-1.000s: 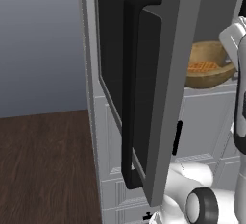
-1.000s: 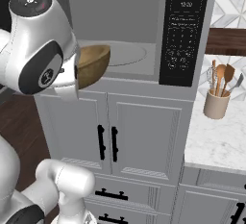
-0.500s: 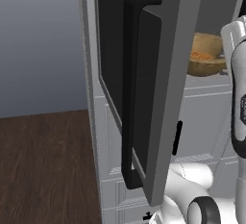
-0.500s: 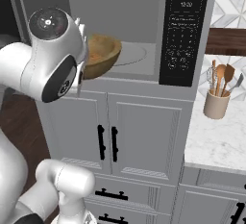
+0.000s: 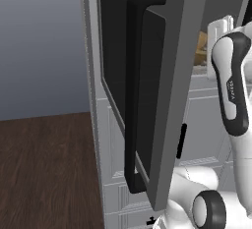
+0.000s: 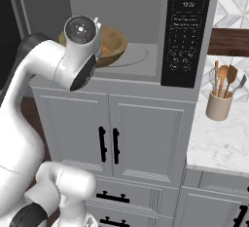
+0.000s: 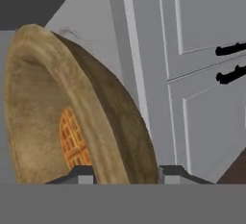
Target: Open the microwave, place the bowl with waffle inside the microwave, then close the microwave door and turn it on.
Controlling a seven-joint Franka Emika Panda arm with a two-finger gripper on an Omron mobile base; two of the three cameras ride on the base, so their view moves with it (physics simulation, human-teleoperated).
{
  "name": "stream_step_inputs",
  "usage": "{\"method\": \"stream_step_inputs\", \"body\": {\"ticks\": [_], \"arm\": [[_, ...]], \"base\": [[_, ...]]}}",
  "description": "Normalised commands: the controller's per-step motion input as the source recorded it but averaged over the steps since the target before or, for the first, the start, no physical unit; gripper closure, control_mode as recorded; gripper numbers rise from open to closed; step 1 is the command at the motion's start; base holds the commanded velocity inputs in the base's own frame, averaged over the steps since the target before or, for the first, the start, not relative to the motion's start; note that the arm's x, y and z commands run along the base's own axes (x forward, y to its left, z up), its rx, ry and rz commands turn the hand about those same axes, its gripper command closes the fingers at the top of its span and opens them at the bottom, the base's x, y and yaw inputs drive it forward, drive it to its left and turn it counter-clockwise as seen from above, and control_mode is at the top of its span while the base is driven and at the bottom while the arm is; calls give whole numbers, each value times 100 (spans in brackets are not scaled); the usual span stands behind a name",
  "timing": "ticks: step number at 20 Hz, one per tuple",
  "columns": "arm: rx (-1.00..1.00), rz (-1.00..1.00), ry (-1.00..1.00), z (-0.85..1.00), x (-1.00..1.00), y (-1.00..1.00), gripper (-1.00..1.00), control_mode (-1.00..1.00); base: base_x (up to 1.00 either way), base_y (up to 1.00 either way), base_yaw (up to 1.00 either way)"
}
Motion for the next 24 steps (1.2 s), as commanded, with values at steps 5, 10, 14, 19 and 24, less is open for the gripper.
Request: {"method": "stream_step_inputs", "body": {"ticks": [5,10,14,19,24], "arm": [[11,0,-4,0,80,16,100,-100],[0,0,18,-6,88,32,100,-100],[0,0,13,-12,65,16,100,-100],[0,0,0,-36,55,1,100,-100],[-2,0,0,-48,63,0,100,-100]], "base": [[0,0,0],[0,0,0],[0,0,0],[0,0,0],[0,0,0]]}}
